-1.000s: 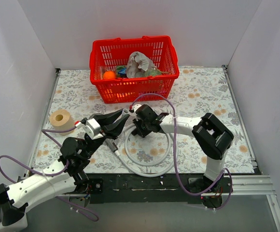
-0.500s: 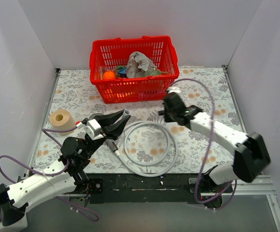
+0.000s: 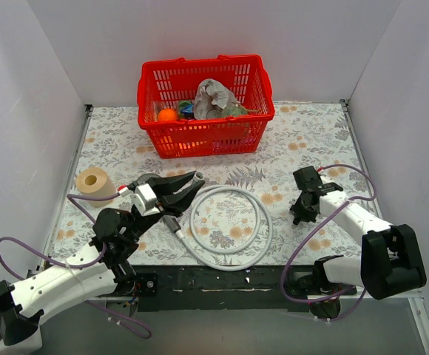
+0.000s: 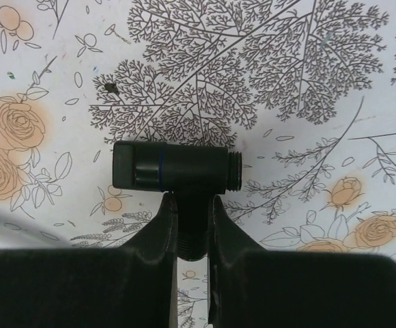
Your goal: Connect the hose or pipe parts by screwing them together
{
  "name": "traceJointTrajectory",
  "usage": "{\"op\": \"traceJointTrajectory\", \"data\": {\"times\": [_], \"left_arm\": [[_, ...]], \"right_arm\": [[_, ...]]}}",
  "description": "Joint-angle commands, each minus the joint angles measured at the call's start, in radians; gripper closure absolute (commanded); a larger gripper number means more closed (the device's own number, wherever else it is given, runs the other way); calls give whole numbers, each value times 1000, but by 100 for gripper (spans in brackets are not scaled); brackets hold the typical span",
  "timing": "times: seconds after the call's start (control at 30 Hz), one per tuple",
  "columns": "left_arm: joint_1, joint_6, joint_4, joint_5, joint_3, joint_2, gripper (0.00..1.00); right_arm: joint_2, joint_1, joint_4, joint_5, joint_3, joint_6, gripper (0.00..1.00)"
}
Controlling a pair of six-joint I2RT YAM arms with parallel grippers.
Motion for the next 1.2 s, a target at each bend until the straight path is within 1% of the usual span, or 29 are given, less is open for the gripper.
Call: {"op": "traceJointTrajectory", "data": {"times": [0.0, 0.03, 0.07, 0.13, 0.17, 0.27, 0.37, 0.53, 0.67, 0.7, 0.73, 0.8, 0.83, 0.9, 1.0, 1.17], "left_arm": [[4, -1, 30, 28, 55, 3, 100], [4, -1, 31, 31, 57, 5, 100], [4, 1, 33, 36, 58, 8, 100], [4, 1, 37, 43, 60, 14, 100], [4, 1, 36, 43, 61, 15, 100], [4, 4, 36, 54, 63, 15, 100], [4, 6, 36, 60, 60, 15, 100], [4, 6, 41, 71, 55, 15, 100], [4, 6, 53, 76, 49, 21, 100], [4, 6, 54, 79, 49, 21, 100], [4, 6, 54, 80, 49, 23, 100], [4, 6, 51, 82, 54, 23, 100], [4, 7, 47, 82, 54, 23, 100], [4, 10, 39, 76, 58, 20, 100], [4, 13, 34, 74, 58, 17, 100], [4, 15, 34, 79, 61, 25, 100]], "right_arm": [[27, -7, 36, -50, 17, 81, 99], [39, -7, 39, -59, 21, 75, 97], [53, -7, 38, -83, 27, 67, 85], [102, -7, 18, -114, 58, 23, 71], [117, -7, 4, -139, 73, 6, 59], [164, -7, -66, -154, 121, -71, 50], [155, -7, -128, -147, 148, -143, 44], [58, -5, -187, -123, 211, -249, 43], [45, -7, -171, -94, 294, -369, 48], [76, -5, -163, -96, 334, -426, 48], [99, -7, -164, -100, 352, -450, 48], [180, -5, -166, -154, 394, -526, 49], [208, -7, -168, -172, 403, -589, 49], [266, -5, -154, -238, 403, -652, 50], [294, 1, -145, -260, 437, -692, 53], [348, 12, -178, -236, 506, -726, 53]]}}
